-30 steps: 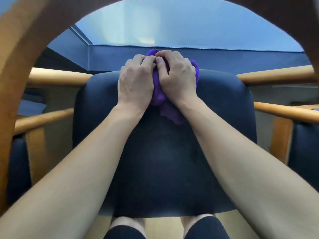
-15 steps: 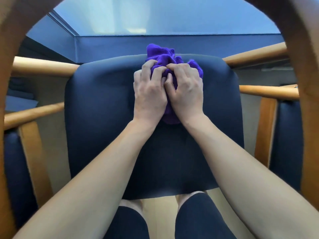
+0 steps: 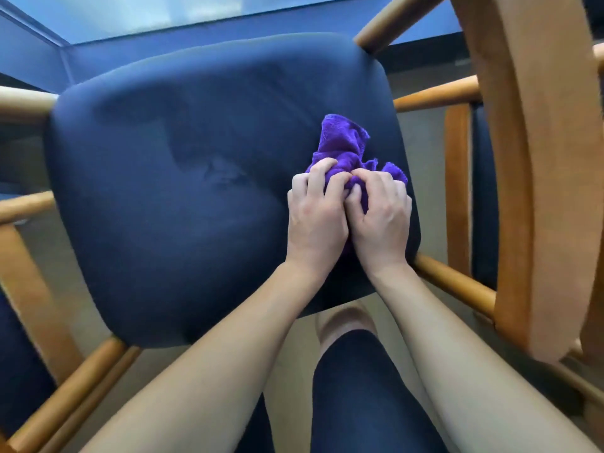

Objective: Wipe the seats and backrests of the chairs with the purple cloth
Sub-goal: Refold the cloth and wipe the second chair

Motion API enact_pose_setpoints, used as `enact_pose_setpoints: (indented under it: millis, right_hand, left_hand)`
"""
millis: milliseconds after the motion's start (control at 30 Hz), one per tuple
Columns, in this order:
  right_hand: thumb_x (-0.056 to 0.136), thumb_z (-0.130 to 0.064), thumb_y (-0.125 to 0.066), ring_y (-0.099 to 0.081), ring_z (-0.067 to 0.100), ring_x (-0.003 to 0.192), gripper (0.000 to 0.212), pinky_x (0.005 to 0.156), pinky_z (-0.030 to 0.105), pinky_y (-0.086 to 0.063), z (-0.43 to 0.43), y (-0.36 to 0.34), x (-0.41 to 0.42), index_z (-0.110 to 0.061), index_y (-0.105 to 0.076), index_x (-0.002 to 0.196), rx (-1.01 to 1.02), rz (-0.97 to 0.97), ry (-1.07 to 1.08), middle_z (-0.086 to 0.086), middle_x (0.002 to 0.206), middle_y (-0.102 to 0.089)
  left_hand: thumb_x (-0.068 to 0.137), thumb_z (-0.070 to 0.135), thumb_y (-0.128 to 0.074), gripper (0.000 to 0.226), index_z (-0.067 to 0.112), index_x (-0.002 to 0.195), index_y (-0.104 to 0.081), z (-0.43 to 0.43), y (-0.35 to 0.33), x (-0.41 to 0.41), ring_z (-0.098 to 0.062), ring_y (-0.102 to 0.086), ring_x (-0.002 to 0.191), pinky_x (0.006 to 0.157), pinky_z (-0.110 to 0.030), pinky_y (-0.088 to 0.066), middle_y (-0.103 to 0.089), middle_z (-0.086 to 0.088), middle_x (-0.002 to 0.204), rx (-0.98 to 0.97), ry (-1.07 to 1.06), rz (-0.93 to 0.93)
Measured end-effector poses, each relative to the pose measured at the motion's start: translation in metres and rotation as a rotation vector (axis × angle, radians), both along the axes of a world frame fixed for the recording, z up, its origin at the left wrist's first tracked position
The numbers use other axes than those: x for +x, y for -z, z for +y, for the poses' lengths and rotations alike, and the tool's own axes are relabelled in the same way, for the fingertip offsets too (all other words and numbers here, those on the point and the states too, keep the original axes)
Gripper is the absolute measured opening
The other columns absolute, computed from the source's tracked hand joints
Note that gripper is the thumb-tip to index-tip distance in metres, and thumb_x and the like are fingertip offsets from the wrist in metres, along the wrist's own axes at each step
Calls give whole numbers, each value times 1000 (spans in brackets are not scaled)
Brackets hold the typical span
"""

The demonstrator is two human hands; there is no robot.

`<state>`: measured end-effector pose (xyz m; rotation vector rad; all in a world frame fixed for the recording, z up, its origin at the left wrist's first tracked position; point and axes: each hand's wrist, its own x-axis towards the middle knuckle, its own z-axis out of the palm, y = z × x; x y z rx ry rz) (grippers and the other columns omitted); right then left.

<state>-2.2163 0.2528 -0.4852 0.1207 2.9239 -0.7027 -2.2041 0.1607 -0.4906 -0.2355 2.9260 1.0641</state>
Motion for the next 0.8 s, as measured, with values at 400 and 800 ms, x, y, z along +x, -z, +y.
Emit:
enact_pose_setpoints:
  millis: [400, 800]
  right_hand:
    - [102, -9, -46, -60, 19, 105, 21, 97, 34, -46, 6, -28, 1, -2, -63, 113, -385, -41, 87, 8, 110, -66]
    - [104, -24, -47, -52, 16, 120, 31, 108, 40, -40, -61, -43, 8, -15, -65, 128, -501, -110, -23, 8, 126, -56]
  left_hand:
    - [103, 21, -48, 24, 7, 109, -66, -46, -17, 9, -11, -59, 91, 86, -21, -45, -64, -5, 109, 451, -302, -349]
    - [93, 18, -63, 21, 19, 81, -46, -115, -46, 23, -14, -61, 73, 68, -29, -51, -66, 0, 82, 1317, -299, -433]
